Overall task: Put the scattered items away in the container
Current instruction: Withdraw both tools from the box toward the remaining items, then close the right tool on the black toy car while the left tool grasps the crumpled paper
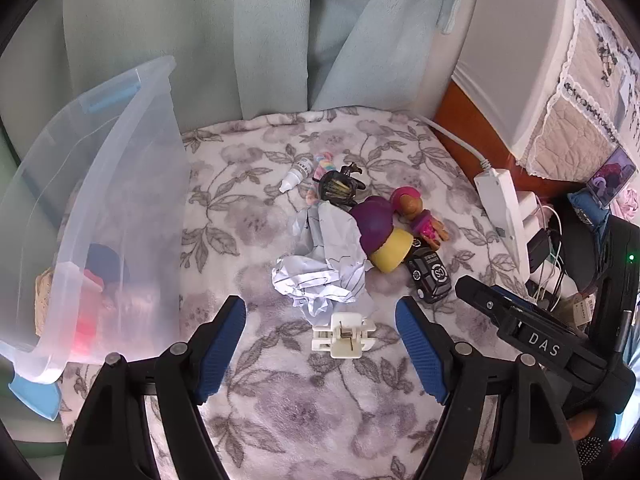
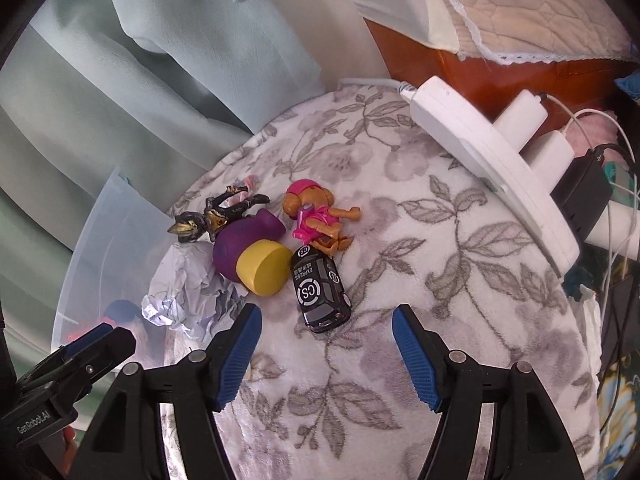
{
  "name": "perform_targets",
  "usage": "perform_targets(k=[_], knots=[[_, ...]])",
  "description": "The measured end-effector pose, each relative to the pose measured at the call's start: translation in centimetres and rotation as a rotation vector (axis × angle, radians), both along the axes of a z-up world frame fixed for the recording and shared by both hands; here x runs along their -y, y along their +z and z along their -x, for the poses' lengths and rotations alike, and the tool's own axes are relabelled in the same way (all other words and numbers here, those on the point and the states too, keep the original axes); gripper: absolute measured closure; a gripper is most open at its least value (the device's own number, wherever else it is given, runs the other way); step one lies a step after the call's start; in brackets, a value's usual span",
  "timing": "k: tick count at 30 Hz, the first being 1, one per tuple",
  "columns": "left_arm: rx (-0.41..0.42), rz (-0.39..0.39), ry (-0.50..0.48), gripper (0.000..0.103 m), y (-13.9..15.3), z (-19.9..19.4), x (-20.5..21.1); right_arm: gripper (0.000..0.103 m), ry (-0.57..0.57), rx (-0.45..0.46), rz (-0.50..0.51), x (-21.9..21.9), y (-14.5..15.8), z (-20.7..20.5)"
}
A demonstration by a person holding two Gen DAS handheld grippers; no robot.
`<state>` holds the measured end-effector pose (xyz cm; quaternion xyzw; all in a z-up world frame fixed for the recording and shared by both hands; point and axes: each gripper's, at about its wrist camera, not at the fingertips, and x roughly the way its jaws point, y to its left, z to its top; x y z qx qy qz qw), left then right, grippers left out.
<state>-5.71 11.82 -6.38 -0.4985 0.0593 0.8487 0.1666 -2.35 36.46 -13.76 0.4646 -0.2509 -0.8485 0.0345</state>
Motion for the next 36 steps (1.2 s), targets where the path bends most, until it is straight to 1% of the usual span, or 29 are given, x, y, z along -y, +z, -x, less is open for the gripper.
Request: perform_targets(k=[4,9,14,23,27,31,36], knots=[[0.014,0.007,0.001,0.025,-0.9,1.2,-0.1,0.031,0.011,0.026,-0.002,0.5,-1.3,0.4],[0.02,0.018,-0.011,0.025,-1.8,2.5,-0.9,0.032,0.021,0.035,-0.007,1.0,-2.2,1.1],[0.037,0.015,-0.025,0.025,-2.8,3.7,-1.6,0.032,0.045,0.024,-0.061,1.8,-2.4,1.9],[0.067,0.044,-0.023,0.025,-5.0,5.4,-2.4,0.032,0.068,-0.002,-0.149,2.7,-2.5,2.7],[0.065,0.052,-0.024,0.025,-5.5,5.8,-2.6,0.032,0.059,-0.014,-0.16,2.8,-2.6,3.1],[0.066,0.052,-0.02,0.029,-5.7,6.2,-2.7,0.034,0.05,-0.023,-0.178,2.9,-2.6,3.5],[0.068,0.054,-0.017,0.03,-5.9,6.5,-2.7,0.039,0.047,-0.025,-0.201,3.0,-2.6,3.9]])
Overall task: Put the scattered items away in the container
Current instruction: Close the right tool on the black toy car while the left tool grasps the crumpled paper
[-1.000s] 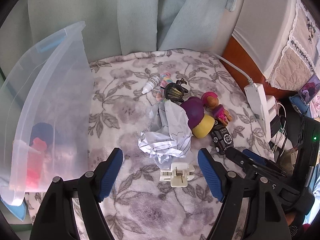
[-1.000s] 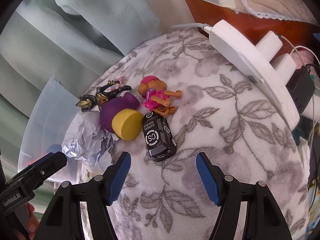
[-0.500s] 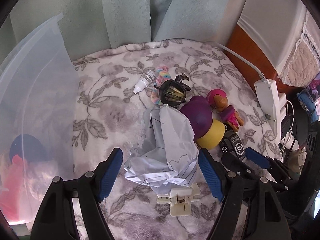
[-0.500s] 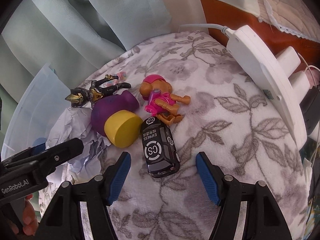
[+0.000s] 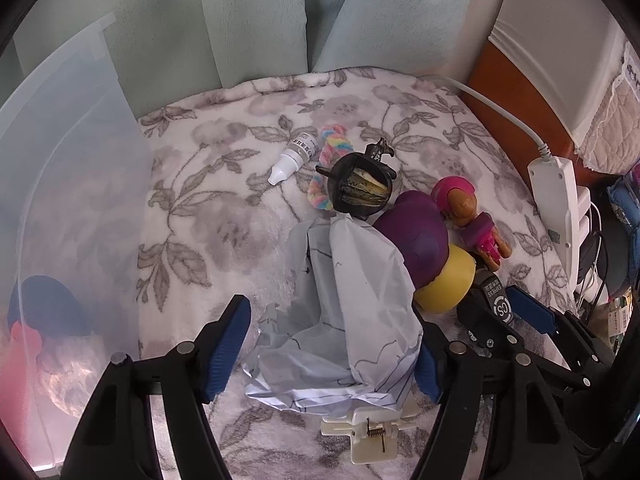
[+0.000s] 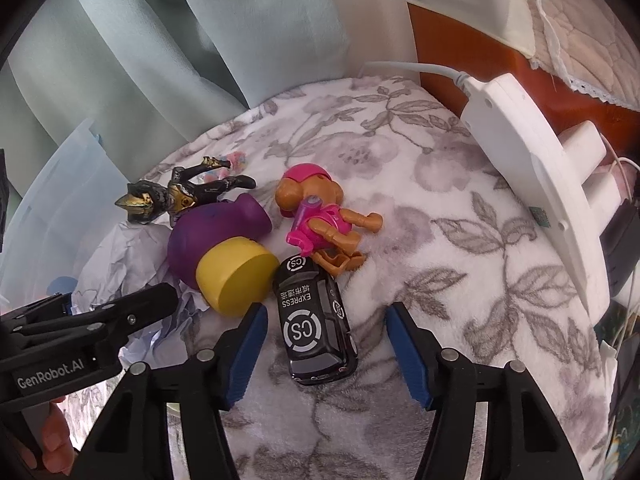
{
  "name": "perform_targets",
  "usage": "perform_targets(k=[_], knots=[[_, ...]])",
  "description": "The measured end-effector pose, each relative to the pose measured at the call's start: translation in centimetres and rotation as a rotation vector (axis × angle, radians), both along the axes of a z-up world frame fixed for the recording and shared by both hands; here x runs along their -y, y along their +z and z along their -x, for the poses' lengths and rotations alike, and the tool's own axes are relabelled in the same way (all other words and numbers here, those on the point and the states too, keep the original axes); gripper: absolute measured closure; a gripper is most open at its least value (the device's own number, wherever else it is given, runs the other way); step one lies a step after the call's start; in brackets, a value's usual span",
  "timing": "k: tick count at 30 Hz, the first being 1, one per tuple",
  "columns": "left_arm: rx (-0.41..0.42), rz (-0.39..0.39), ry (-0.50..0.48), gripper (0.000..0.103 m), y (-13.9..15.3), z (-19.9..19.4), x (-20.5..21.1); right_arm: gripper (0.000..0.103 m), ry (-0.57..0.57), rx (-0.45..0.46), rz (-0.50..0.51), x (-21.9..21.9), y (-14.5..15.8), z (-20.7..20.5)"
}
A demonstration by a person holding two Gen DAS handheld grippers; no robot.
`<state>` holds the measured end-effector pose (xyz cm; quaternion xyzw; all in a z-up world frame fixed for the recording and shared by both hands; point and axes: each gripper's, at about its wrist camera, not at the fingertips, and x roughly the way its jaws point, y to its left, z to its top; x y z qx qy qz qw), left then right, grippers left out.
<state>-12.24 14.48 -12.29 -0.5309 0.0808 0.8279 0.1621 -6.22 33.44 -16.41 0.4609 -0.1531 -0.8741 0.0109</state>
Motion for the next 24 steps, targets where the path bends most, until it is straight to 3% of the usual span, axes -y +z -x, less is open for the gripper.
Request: perform_targets(k=[3,8,13,24], knots=[[0.007,0.009,-0.001,0.038,-0.2,0.3,0.0,0.046,-0.007,0.001,-0.016,0.0,0.0,0.2],[0.003,0.003,0.0,0.038,-0.2,0.3,0.3,0.05,-0.009,0.002,-0.016,0.0,0.0,0.1],[-0.009,0.006,0.005,0.039,0.2,0.0,0.6,0.063,0.007,0.012,-0.006,0.6,0.2,0.1],[-0.035,-0.012,0.033,0.041,1.5,-1.1,1.9,0.065,-0.013,0.035,0.034,0.2,0.4,-0.7]])
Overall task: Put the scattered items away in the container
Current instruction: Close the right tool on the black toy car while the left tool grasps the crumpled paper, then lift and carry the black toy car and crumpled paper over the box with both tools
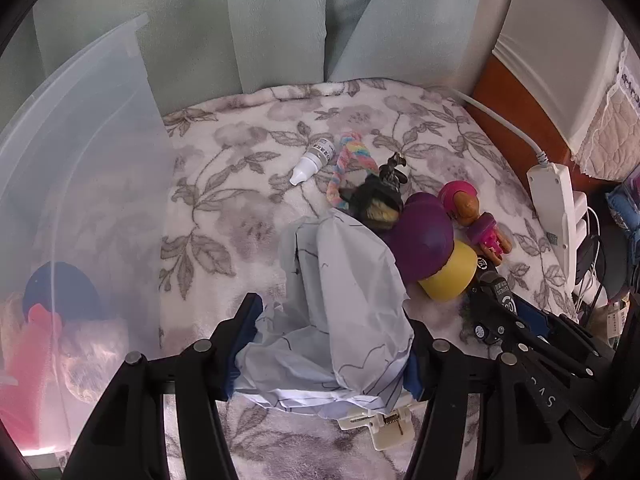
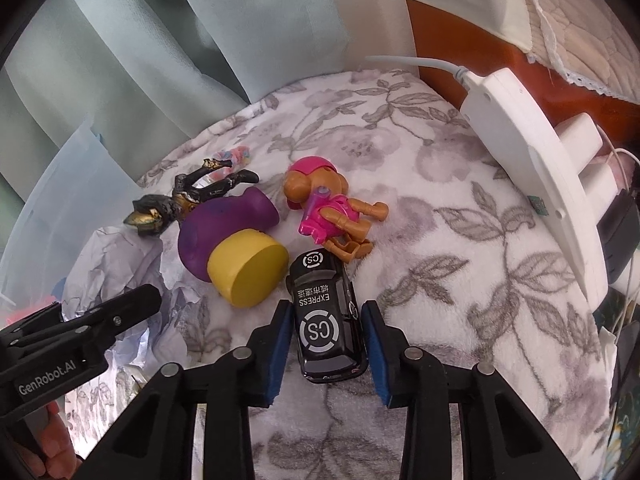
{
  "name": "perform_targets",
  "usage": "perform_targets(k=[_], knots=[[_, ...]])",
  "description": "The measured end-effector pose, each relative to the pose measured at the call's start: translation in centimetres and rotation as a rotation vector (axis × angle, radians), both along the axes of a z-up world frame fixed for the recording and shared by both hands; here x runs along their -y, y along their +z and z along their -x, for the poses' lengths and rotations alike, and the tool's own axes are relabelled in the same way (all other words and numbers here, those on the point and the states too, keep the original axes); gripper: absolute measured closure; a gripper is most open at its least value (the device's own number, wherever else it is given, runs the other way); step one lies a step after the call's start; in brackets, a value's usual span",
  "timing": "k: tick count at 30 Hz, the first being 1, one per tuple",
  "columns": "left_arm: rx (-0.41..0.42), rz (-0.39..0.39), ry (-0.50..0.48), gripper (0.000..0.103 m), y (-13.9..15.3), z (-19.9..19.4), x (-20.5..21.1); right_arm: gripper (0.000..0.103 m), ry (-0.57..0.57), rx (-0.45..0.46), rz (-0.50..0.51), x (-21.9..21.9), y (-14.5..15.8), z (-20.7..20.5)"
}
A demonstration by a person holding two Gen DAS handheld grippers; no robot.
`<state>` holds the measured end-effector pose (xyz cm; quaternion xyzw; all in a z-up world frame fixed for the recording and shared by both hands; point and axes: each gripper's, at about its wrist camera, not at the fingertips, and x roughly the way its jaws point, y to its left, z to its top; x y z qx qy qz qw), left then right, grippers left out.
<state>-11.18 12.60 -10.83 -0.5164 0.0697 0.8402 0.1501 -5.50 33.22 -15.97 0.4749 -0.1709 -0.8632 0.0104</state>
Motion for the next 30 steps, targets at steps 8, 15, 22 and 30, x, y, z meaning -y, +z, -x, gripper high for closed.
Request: perform_targets(k=[8,15,22,30], knots=[[-0.013,-0.03,0.028,0.041,1.4,-1.1,1.4,0.065,-0.008,-0.015,-0.002,0.0,1.4,-0.9],[-0.029,-0.062,0.054,0.041,2.6,-2.2,2.9,0.065,-0.005,-0.053,-0.021,0.4,3.7,-1.8],[-0.064,-0.111,0.063,0.041,4.5,-3.3,3.9,0.065,0.003,-0.096,-0.053,1.0,6.3,-2.9],[-0.106,-0.179,0.052,0.041,6.8,-4.6,4.1,0.065,0.018,-0.142,-0.101,1.6,9.4,-4.4]])
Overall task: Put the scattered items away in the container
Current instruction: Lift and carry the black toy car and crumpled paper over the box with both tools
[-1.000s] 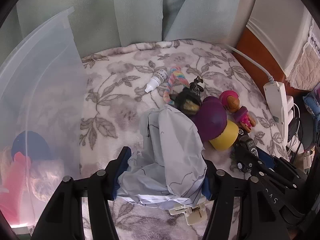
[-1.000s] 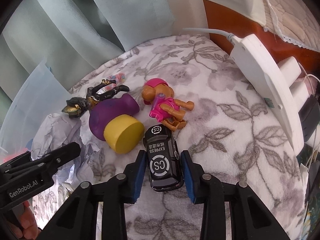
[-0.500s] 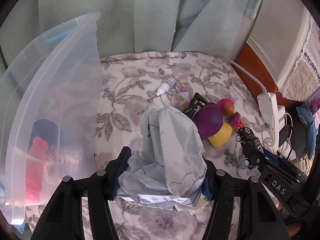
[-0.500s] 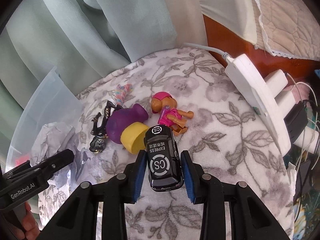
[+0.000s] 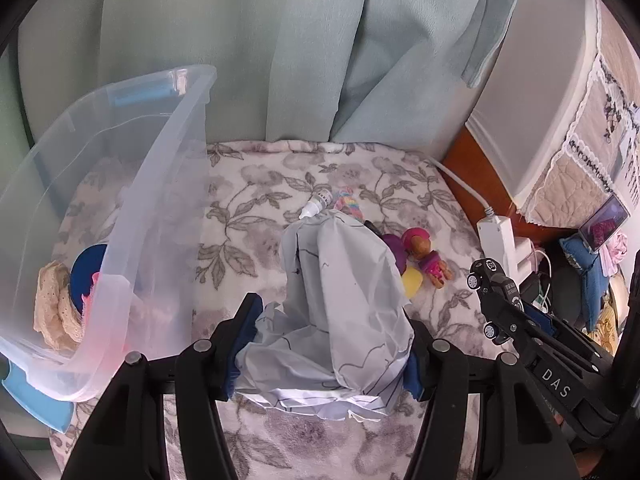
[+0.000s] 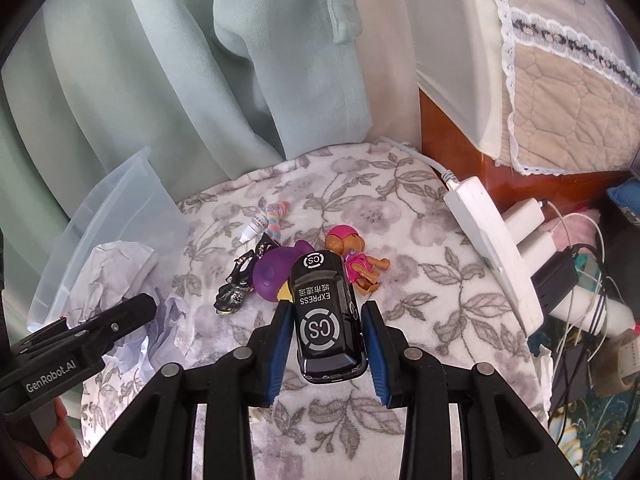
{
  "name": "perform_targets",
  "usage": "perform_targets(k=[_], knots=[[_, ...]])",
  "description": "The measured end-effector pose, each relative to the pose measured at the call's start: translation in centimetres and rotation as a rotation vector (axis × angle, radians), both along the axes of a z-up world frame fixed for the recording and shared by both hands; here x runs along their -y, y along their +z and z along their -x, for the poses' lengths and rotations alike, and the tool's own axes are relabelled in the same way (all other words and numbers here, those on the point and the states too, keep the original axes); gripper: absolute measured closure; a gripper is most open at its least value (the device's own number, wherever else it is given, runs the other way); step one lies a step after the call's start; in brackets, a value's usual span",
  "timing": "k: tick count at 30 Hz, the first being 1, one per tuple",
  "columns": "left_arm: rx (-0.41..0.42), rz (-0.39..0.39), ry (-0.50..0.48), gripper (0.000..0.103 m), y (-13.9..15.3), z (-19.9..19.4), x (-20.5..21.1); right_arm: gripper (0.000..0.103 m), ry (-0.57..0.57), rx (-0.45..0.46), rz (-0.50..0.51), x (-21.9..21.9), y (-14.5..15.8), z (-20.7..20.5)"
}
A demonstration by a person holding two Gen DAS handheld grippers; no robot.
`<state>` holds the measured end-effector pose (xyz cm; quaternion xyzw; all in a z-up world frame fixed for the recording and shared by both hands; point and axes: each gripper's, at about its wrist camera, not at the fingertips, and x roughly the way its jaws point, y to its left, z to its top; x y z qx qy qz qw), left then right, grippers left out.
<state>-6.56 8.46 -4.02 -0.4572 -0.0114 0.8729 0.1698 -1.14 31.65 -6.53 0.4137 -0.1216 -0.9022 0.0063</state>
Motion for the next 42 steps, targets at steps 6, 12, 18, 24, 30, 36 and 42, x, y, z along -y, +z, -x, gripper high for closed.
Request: perform_targets(k=[6,12,18,24,30,36,42], knots=[[-0.044,-0.015,-0.014,0.041,1.9,-0.3,0.2,0.065,0.007,-0.049,0.006,0.0,2.4,0.0],[-0.081,-0.072,-0.028,0.041,3.8,-0.4,1.3,0.065,0.0,-0.101,0.018,0.9,4.9,0.8],[-0.115,-0.11,-0.027,0.041,5.1,-0.9,1.9,0.065,0.033,-0.124,0.013,2.1,6.1,0.5],[-0.134,-0.134,0.01,0.041,6.0,-1.0,3.0,0.065,0.07,-0.144,0.015,3.1,7.0,0.3],[-0.145,-0.181,0.032,0.041,6.7,-0.9,3.2,0.065,0.092,-0.141,0.009,3.6,7.7,0.4],[-0.17,-0.186,0.039,0.041,7.4,-1.5,4.5,0.065,0.096,-0.161,0.028,4.2,8.3,-0.2],[-0.192,-0.209,0.069,0.041,8.2,-2.0,6.1,0.065,0.112,-0.185,0.061,4.5,9.2,-0.2]])
